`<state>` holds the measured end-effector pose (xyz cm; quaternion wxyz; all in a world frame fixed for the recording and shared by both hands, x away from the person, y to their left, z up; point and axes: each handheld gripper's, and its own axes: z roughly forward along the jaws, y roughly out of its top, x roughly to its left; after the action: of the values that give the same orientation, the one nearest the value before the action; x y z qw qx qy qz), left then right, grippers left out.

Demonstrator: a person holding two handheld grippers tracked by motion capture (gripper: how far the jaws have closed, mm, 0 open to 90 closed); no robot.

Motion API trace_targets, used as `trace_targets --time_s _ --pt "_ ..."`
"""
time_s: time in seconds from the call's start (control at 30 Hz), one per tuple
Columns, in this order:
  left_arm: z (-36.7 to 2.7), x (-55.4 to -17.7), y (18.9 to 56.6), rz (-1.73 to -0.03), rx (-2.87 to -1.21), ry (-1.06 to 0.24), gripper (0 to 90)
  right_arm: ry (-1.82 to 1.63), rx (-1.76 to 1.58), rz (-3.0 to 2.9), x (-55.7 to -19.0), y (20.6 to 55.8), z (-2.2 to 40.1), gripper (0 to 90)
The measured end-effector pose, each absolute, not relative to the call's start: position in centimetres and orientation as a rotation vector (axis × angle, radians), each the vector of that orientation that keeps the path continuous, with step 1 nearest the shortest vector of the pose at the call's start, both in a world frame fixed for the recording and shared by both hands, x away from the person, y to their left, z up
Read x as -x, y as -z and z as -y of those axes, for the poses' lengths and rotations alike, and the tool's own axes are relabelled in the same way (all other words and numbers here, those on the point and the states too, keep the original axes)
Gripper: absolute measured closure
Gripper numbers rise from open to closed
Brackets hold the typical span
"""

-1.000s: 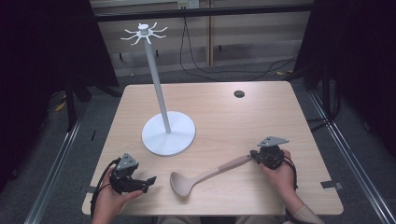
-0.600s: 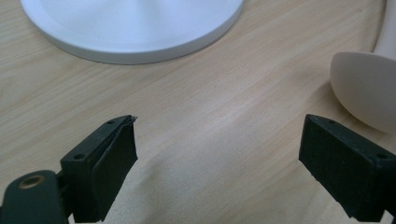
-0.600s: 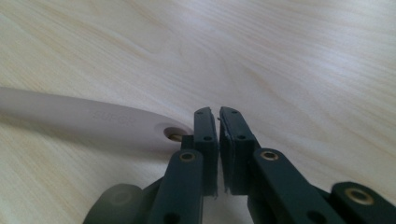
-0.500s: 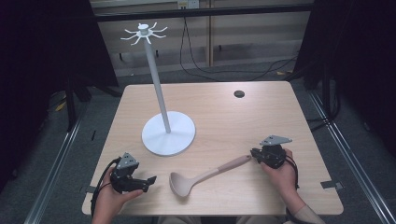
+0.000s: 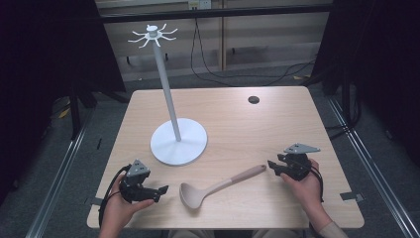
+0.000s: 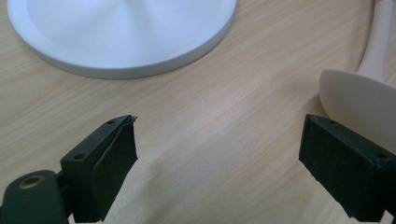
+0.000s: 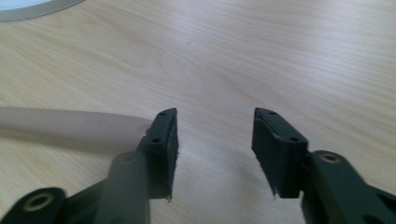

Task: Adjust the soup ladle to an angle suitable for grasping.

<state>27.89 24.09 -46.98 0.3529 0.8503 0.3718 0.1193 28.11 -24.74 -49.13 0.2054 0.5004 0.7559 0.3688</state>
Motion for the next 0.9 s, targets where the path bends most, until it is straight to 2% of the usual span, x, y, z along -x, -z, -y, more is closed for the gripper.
trace_targets --time_s 0.17,0.2,0.23,0.37,0.63,0.9 --pt "-23.4 -28.3 46.6 -0.946 -2.209 -0.289 10.9 -1.056 -1.412 -2.08 -27.8 48.9 25.4 28.2" --pt "-23.4 -28.3 46.6 -0.946 -2.209 -0.289 11.0 -1.056 -1.412 -2.08 -27.8 48.9 25.4 28.2" --pt "-23.2 -28.4 46.4 -0.941 -2.214 -0.287 11.0 -1.06 -1.421 -2.071 -27.6 48.8 25.5 24.2" --pt "-22.7 -28.7 46.0 -0.924 -2.217 -0.282 11.0 -1.052 -1.431 -2.071 -27.3 48.6 25.8 17.2" --pt "-21.0 -29.5 44.7 -0.887 -2.254 -0.268 10.9 -1.073 -1.441 -2.073 -27.1 48.4 25.9 8.0" --pt "-19.5 -30.3 43.3 -0.851 -2.285 -0.262 11.0 -1.089 -1.438 -2.086 -27.0 48.3 25.9 4.1"
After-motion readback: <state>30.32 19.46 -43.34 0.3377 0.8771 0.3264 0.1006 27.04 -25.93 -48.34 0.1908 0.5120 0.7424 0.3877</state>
